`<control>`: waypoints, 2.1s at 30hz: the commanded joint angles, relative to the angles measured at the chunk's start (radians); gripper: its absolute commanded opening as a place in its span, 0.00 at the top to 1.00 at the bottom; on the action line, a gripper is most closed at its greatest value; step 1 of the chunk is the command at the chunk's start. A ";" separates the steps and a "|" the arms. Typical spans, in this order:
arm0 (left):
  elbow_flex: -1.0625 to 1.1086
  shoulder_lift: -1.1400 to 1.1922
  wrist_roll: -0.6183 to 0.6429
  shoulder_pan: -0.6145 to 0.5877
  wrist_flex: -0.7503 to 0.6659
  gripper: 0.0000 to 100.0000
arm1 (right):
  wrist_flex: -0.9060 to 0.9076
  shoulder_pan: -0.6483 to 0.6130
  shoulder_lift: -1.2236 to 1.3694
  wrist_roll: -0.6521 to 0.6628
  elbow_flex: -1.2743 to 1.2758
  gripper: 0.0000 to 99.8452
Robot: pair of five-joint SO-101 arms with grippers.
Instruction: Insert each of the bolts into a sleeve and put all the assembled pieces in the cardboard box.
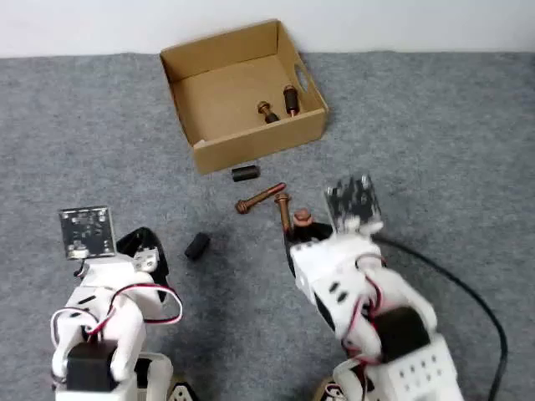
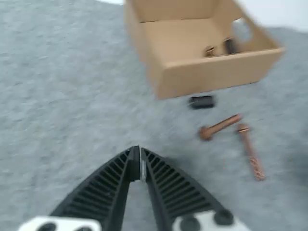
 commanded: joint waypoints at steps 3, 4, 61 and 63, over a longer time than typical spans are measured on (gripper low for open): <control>0.183 -0.005 -0.173 -0.068 -0.121 1.00 | -0.002 0.010 0.265 -0.061 -0.269 0.99; 0.220 -0.005 -0.187 -0.077 -0.140 1.00 | -0.004 0.010 0.308 -0.061 -0.308 0.99; 0.486 -0.005 -0.087 -0.167 -0.353 1.00 | -0.197 0.110 2.098 0.152 -1.849 0.85; 0.486 -0.005 -0.087 -0.169 -0.353 1.00 | -0.193 0.110 2.080 0.150 -1.850 0.85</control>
